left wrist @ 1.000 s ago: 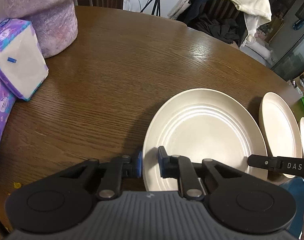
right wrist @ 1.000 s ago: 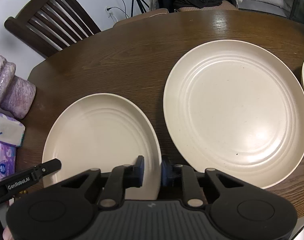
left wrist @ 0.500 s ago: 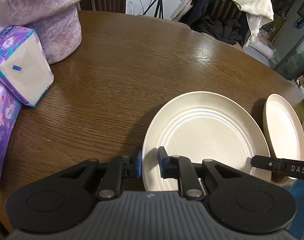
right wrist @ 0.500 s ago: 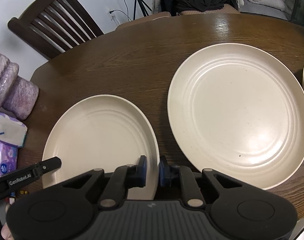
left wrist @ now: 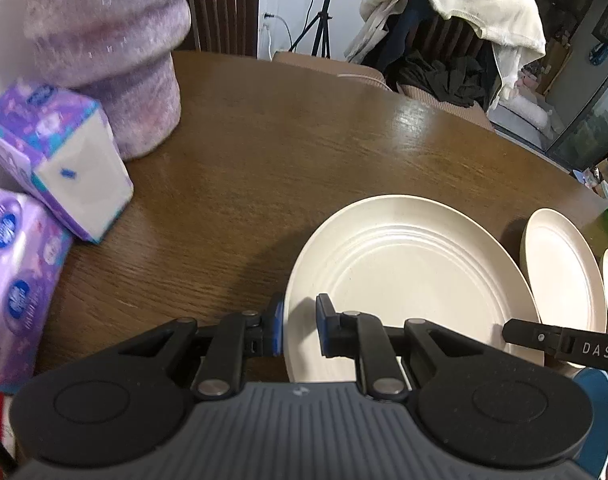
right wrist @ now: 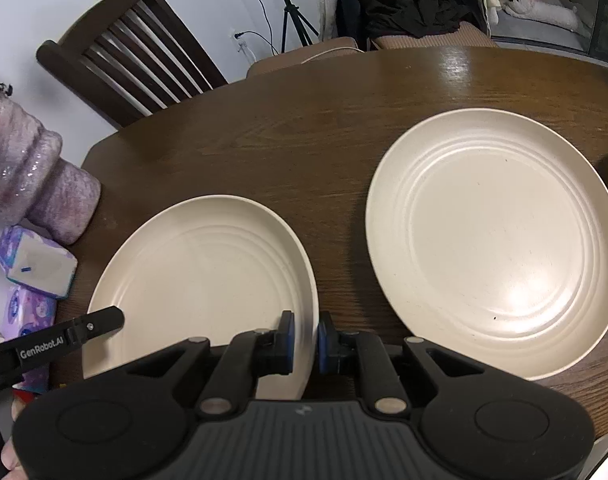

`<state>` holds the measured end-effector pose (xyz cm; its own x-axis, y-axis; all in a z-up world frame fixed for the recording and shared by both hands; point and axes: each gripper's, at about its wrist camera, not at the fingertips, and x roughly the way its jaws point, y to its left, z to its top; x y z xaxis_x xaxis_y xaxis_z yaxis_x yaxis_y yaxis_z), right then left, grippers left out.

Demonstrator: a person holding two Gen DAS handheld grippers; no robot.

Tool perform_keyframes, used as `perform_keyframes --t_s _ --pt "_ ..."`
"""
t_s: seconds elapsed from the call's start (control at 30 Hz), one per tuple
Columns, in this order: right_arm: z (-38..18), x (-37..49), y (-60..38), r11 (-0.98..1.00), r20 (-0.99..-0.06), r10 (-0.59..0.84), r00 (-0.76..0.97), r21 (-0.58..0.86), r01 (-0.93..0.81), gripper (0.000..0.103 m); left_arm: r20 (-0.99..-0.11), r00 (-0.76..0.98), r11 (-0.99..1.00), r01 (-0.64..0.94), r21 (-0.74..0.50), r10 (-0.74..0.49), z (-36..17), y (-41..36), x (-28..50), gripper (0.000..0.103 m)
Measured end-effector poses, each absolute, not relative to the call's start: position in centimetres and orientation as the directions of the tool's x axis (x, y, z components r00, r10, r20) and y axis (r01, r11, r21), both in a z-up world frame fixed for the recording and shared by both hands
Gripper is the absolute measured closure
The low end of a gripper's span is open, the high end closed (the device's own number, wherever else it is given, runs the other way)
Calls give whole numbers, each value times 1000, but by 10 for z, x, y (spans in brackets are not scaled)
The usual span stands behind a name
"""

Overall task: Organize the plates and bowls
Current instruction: 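Lift the cream plate with both grippers and pull it away from the bowls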

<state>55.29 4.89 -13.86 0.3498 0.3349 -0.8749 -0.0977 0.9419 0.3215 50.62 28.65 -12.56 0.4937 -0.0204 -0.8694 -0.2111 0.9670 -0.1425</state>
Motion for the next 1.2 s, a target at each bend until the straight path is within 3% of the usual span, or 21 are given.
perform_keyframes --t_s 1.2 --pt "-53 480 57 910 -814 415 407 372 -184 91 -807 589 959 -251 -132 44 -29 289 413 87"
